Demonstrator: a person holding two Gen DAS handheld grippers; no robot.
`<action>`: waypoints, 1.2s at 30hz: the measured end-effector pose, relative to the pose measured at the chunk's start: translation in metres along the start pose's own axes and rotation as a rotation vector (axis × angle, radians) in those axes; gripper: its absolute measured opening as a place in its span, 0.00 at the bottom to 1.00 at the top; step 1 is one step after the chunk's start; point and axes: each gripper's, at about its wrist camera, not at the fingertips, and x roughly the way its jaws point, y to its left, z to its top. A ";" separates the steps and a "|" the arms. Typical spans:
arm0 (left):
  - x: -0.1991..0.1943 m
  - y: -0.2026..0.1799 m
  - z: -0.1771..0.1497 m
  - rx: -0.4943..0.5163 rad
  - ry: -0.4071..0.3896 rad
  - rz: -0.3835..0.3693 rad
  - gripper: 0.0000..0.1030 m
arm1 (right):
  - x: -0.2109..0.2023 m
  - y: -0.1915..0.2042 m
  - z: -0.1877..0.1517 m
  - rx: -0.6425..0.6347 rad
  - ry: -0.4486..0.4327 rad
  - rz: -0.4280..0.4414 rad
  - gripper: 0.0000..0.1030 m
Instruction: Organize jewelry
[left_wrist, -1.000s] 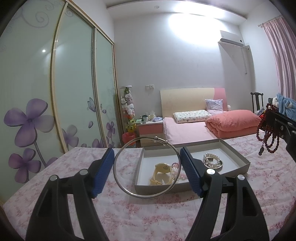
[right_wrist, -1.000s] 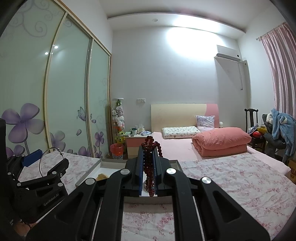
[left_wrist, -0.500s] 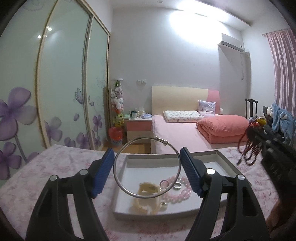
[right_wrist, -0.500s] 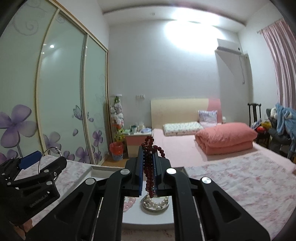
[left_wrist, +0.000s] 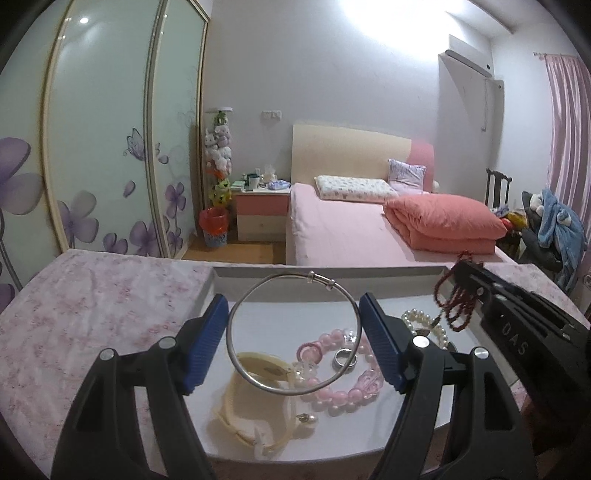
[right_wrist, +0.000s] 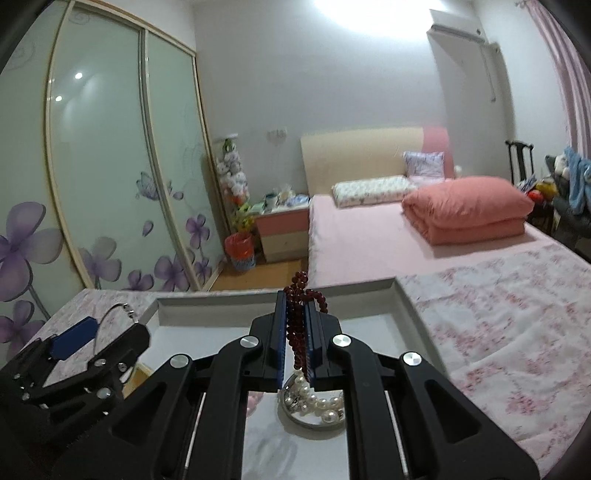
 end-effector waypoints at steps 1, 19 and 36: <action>0.002 -0.001 -0.001 0.001 0.007 -0.003 0.69 | 0.001 0.000 -0.001 0.003 0.015 0.008 0.11; -0.065 0.047 0.022 -0.099 -0.086 0.054 0.73 | -0.061 -0.013 0.019 0.044 -0.078 -0.035 0.58; -0.234 0.065 -0.036 -0.064 -0.257 0.117 0.91 | -0.215 0.014 -0.019 -0.060 -0.217 -0.058 0.94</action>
